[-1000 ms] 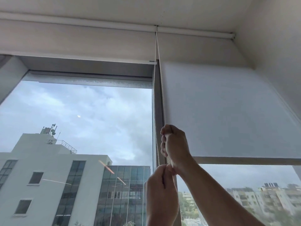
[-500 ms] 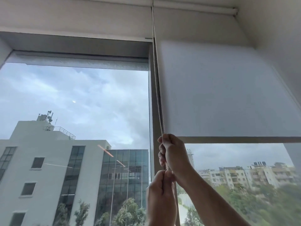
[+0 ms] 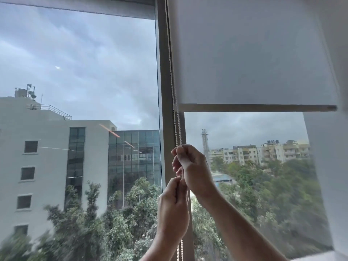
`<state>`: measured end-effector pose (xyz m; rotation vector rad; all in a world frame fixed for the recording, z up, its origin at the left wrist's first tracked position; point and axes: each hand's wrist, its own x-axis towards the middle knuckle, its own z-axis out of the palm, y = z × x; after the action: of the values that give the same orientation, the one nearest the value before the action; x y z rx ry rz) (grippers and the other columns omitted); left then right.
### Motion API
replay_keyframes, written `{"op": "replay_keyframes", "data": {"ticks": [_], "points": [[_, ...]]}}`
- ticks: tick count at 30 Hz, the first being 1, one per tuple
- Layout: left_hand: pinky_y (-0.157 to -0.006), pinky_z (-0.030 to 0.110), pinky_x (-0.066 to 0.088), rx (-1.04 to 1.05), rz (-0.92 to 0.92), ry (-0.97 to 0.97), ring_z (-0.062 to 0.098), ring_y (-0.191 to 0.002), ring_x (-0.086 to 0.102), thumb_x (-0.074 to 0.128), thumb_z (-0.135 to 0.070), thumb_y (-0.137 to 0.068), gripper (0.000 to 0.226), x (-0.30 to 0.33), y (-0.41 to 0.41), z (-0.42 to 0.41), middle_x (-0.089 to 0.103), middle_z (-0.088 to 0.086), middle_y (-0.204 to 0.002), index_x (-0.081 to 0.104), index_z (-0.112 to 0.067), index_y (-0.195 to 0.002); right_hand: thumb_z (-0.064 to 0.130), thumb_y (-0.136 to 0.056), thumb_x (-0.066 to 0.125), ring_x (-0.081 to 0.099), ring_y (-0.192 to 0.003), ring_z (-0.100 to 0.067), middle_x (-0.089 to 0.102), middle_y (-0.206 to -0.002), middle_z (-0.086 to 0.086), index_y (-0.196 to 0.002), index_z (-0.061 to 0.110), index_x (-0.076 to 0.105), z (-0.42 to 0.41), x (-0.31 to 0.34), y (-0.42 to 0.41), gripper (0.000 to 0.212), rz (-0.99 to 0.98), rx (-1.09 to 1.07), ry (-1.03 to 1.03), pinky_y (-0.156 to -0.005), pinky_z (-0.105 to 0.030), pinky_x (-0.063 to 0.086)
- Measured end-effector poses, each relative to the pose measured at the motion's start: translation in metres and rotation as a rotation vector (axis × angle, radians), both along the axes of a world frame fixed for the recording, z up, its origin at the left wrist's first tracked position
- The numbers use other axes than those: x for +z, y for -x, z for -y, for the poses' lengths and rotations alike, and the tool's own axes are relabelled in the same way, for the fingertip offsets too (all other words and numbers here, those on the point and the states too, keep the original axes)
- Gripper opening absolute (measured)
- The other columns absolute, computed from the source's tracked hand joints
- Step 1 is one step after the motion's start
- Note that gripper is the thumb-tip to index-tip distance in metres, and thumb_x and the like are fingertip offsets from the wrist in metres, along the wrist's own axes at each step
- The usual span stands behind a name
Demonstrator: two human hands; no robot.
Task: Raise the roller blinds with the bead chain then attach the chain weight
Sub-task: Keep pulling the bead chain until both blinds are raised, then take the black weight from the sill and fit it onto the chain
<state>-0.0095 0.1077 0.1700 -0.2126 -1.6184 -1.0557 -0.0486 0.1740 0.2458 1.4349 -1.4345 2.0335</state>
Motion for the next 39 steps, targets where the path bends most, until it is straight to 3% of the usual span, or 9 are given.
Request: {"op": "replay_keyframes", "data": {"ticks": [5,9,15,21,24,28,33,37,39], "points": [[-0.046,0.027,0.034,-0.037,0.123,-0.066,0.010,-0.051,0.040,0.050,-0.020,-0.102,0.029,-0.044,0.000,0.001,0.051,-0.006,-0.057,0.061,-0.022,-0.075,0.028,-0.104,0.048,0.055,-0.063,-0.014,0.064,-0.075,-0.002,-0.094,0.012,0.065,-0.001,-0.049,0.013,0.025,0.096,-0.015,0.001,-0.054,-0.019,0.046],[-0.045,0.029,0.039,-0.047,0.180,-0.098,0.011,-0.051,0.046,0.051,-0.023,-0.101,0.024,-0.074,0.002,0.004,0.056,-0.002,-0.059,0.063,-0.020,-0.080,0.025,-0.103,0.050,0.061,-0.069,-0.014,0.067,-0.078,-0.001,-0.096,0.015,0.063,-0.003,-0.091,0.034,0.018,0.171,-0.061,-0.041,-0.061,-0.028,0.050],[-0.043,0.030,0.043,-0.103,0.236,-0.185,0.012,-0.049,0.050,0.051,-0.037,-0.093,0.020,-0.122,0.010,0.006,0.062,-0.002,-0.061,0.065,-0.027,-0.083,0.025,-0.102,0.056,0.063,-0.067,-0.012,0.069,-0.079,-0.006,-0.097,0.014,0.063,-0.001,-0.163,0.064,0.014,0.306,-0.145,-0.123,-0.059,-0.022,0.050],[-0.064,0.039,0.055,-0.027,0.333,-0.205,0.016,-0.064,0.065,0.055,-0.031,-0.098,0.017,-0.182,0.022,0.008,0.070,0.001,-0.070,0.068,-0.030,-0.087,0.027,-0.098,0.062,0.062,-0.070,0.000,0.068,-0.079,0.006,-0.088,0.029,0.062,-0.012,-0.244,0.095,0.010,0.292,-0.401,-0.281,-0.066,-0.022,0.051],[-0.070,0.033,0.056,-0.011,0.403,-0.225,0.013,-0.071,0.069,0.058,-0.024,-0.098,0.015,-0.212,0.027,0.009,0.073,-0.001,-0.074,0.069,-0.027,-0.089,0.024,-0.096,0.063,0.065,-0.079,-0.009,0.070,-0.086,0.004,-0.094,0.026,0.063,-0.024,-0.283,0.121,0.002,0.345,-0.568,-0.362,-0.074,-0.032,0.054],[-0.072,0.025,0.055,0.005,0.459,-0.240,0.007,-0.072,0.069,0.060,-0.021,-0.097,0.016,-0.239,0.030,0.006,0.074,-0.007,-0.078,0.070,-0.030,-0.088,0.023,-0.093,0.065,0.064,-0.099,-0.028,0.070,-0.106,-0.009,-0.112,0.012,0.064,-0.037,-0.322,0.158,0.022,0.450,-0.721,-0.490,-0.087,-0.038,0.051],[-0.078,0.028,0.057,-0.003,0.527,-0.271,0.007,-0.076,0.071,0.062,-0.023,-0.095,0.014,-0.267,0.035,0.003,0.076,-0.011,-0.082,0.071,-0.031,-0.089,0.020,-0.092,0.065,0.059,-0.114,-0.032,0.065,-0.122,-0.014,-0.125,0.007,0.058,-0.048,-0.352,0.198,0.036,0.523,-0.765,-0.594,-0.096,-0.038,0.046],[-0.081,0.038,0.057,-0.024,0.560,-0.364,0.020,-0.080,0.071,0.065,-0.031,-0.089,0.012,-0.286,0.038,0.006,0.076,-0.003,-0.081,0.075,-0.025,-0.089,0.022,-0.091,0.067,0.055,-0.123,-0.033,0.060,-0.132,-0.017,-0.135,0.003,0.051,-0.054,-0.363,0.227,0.051,0.568,-0.764,-0.651,-0.103,-0.040,0.042],[-0.079,0.031,0.057,-0.005,0.577,-0.384,0.015,-0.076,0.071,0.067,-0.026,-0.090,0.009,-0.295,0.039,0.007,0.077,-0.005,-0.081,0.076,-0.028,-0.087,0.023,-0.090,0.068,0.052,-0.128,-0.033,0.057,-0.137,-0.017,-0.140,0.002,0.046,-0.055,-0.367,0.241,0.058,0.600,-0.747,-0.684,-0.106,-0.040,0.040]]}}
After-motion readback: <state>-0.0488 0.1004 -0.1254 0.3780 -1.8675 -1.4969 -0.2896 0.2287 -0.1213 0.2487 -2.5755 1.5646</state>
